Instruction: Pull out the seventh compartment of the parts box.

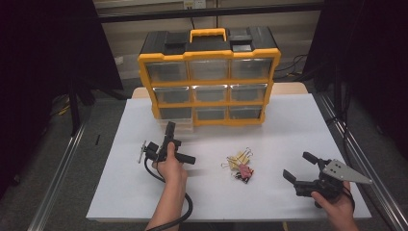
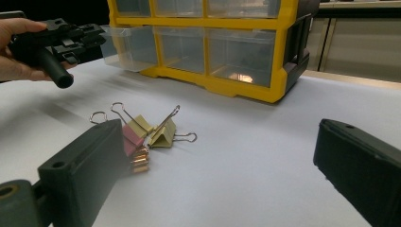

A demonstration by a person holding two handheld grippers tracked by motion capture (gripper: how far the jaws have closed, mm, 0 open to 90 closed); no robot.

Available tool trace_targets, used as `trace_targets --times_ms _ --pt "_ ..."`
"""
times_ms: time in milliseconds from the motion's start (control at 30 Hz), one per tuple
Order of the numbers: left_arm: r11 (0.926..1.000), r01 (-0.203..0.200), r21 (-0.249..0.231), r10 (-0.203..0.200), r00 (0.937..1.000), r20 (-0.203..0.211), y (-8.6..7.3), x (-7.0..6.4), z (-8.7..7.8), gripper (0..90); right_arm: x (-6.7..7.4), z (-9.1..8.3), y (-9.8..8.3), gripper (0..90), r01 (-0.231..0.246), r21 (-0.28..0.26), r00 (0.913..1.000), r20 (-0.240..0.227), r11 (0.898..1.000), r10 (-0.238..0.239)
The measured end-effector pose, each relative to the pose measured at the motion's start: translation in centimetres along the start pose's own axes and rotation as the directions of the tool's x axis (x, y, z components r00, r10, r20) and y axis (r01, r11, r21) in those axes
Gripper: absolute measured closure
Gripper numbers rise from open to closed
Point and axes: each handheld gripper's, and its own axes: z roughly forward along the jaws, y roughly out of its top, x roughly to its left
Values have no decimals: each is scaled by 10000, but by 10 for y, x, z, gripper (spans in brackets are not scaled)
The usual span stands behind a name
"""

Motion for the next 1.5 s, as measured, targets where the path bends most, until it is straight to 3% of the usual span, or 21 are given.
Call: trace_targets --times_ms 33,67,100,200,233,333,367,433,500,667,833,967,1000,1033,1100,1167,1233,1300,1333,1433,1500 --pt "9993 -316 223 314 9995 78 1 2 -2 762 0 0 0 24 16 15 10000 -34 10000 -16" --pt "9992 -174 353 177 9998 -88 1 1 -4 762 0 0 0 24 -10 1 10000 -9 10000 10" --pt "9999 -77 104 78 9999 -65 0 0 -3 762 0 0 0 24 3 12 10000 -31 10000 -3" --pt "10000 47 41 -47 9999 89 0 0 -4 761 0 0 0 24 -5 -13 10000 -13 10000 5" --pt "9994 -226 248 223 9997 129 0 2 -6 759 0 0 0 24 15 8 10000 -38 10000 -15" --pt "9997 -191 183 188 9997 174 0 2 -6 758 0 0 0 25 -5 2 10000 -65 10000 5" --pt "9999 108 55 -109 9999 113 0 1 -5 758 0 0 0 24 -21 -20 10000 -33 10000 21" --pt "9998 192 4 -193 9997 158 0 1 -4 761 0 -1 0 24 -42 -19 10000 -34 10000 42" --pt "9996 -136 253 134 9999 80 0 3 -6 761 0 -1 0 24 -58 2 10000 -29 10000 58" --pt "9993 -219 290 218 9998 20 0 4 -6 761 0 -1 0 24 34 20 10000 -90 10000 -33" --pt "9996 273 -43 -272 9995 129 -2 1 -6 759 0 -1 0 24 35 -14 10000 -37 10000 -35" --pt "9998 -215 34 214 9996 182 0 2 -9 757 0 -1 0 24 20 -24 10000 -29 10000 -20" --pt "9998 -218 15 218 9996 180 0 2 -9 756 1 -1 0 24 15 -20 10000 -66 10000 -16" --pt "10000 33 30 -34 9999 143 -1 0 -10 756 1 -1 0 24 10 -19 10000 -76 10000 -11" --pt "9992 -383 87 381 9991 199 0 2 -12 755 1 -1 0 24 15 -6 10000 -74 10000 -15" --pt "9989 -417 228 413 9990 161 0 2 -14 754 1 -1 0 24 6 -18 10000 -35 10000 -6" --pt "9969 -702 364 695 9974 196 1 4 -16 752 1 -1 0 24 20 0 10000 -70 10000 -20" --pt "9989 -426 201 423 9990 138 1 2 -16 748 1 -1 1 24 23 -19 10000 -47 10000 -23" --pt "9969 -737 266 733 9972 173 2 4 -17 744 1 -1 1 24 18 -24 10000 -35 10000 -18" --pt "9985 -525 159 522 9984 200 1 2 -17 742 1 -1 1 24 44 -18 10000 -52 10000 -44" --pt "9970 -738 230 733 9971 197 2 3 -19 741 1 -1 1 24 32 -31 10000 -25 10000 -32"
